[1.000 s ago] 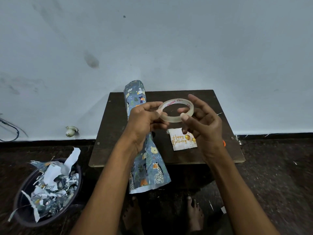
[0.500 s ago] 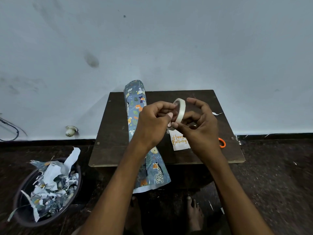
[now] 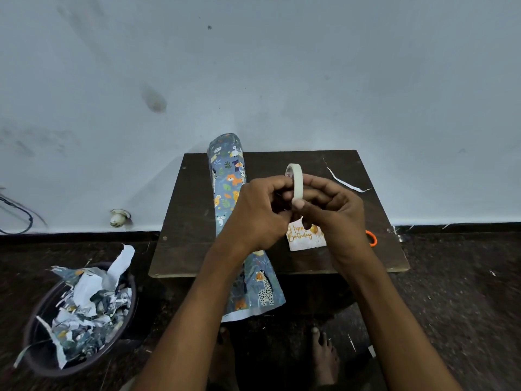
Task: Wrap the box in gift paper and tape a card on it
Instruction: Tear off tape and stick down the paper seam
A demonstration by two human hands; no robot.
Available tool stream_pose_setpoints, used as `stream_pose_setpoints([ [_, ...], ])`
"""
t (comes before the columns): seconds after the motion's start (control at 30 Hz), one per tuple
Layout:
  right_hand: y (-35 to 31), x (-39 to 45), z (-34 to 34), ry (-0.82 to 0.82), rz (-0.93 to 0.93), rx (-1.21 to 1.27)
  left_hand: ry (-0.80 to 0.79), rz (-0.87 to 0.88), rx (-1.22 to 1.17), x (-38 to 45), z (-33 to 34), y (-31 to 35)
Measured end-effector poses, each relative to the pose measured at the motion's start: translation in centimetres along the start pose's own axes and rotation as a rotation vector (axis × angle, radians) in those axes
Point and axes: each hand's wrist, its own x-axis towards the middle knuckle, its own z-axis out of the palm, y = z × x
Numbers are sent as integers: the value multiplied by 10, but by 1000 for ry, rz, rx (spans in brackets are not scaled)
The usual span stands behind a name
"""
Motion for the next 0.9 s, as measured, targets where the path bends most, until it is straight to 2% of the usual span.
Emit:
stream_pose_setpoints([
  [0.17,-1,0,3,55,65,62,10,15,-2,-1,0,2],
  [0.3,-1,0,4,158,124,77,14,116,111,0,2,-2],
  [0.43,-4,1,1,161,220,77,9,210,222,0,1,-6],
  [0.57,-4,1,-1,118,266,71,27,126,186,0,2,-5],
  [0.63,-4,0,-2,121,236,48,29,-18,82,1,3,0],
  [0.77,-1,0,-4,131,179,-5,84,-260,-393,5,-5,8],
  [0.9,-1,-2,-1,73,155,-49,105,-553,-808,5,-5,12],
])
